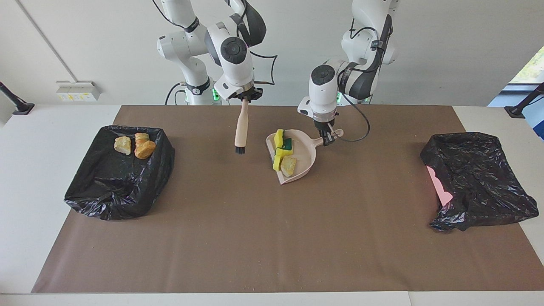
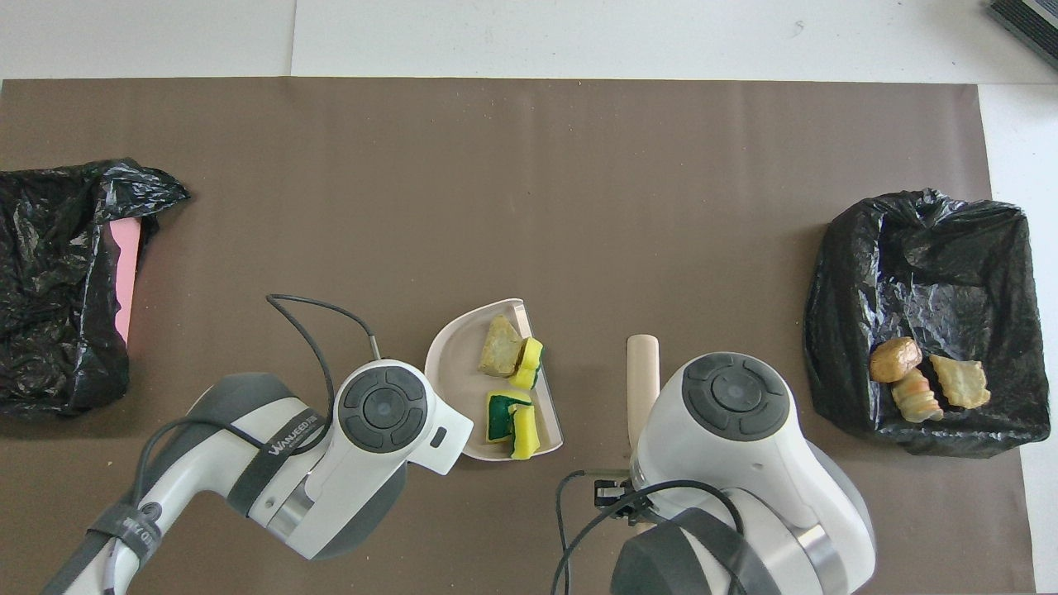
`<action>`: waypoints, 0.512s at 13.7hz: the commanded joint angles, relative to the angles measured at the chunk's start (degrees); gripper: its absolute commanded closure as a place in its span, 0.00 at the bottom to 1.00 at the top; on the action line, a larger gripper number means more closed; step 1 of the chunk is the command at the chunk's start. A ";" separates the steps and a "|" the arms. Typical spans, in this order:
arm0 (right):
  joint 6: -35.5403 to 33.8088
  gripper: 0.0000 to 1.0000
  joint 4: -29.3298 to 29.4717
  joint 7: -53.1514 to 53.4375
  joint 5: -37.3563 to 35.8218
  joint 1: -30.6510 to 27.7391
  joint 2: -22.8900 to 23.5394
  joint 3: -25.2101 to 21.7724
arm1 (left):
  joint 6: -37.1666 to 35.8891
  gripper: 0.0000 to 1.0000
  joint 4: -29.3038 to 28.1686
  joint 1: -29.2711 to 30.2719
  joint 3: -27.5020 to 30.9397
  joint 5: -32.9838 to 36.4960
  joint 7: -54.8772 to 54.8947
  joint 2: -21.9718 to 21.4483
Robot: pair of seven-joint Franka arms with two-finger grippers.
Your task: Sweep and dump trash in bin
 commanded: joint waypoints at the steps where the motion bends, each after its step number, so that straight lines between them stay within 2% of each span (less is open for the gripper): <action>1: 0.08 1.00 -1.81 -3.07 -2.23 -1.96 -1.31 0.25 | 1.22 1.00 -0.63 1.67 -0.17 0.79 0.80 0.16; 3: 0.52 1.00 -1.98 -3.16 -2.23 -1.96 -1.40 0.25 | 1.04 1.00 0.32 2.02 -0.08 0.79 3.42 0.25; 5: 1.22 1.00 -3.03 -3.68 -2.23 -1.87 -1.05 0.51 | 0.78 1.00 0.95 5.34 -0.17 0.35 7.63 -0.72; 7: 5.60 1.00 -6.01 -4.57 -2.05 -0.56 -0.78 0.60 | 0.69 1.00 1.73 7.28 -0.09 -1.14 11.51 -1.07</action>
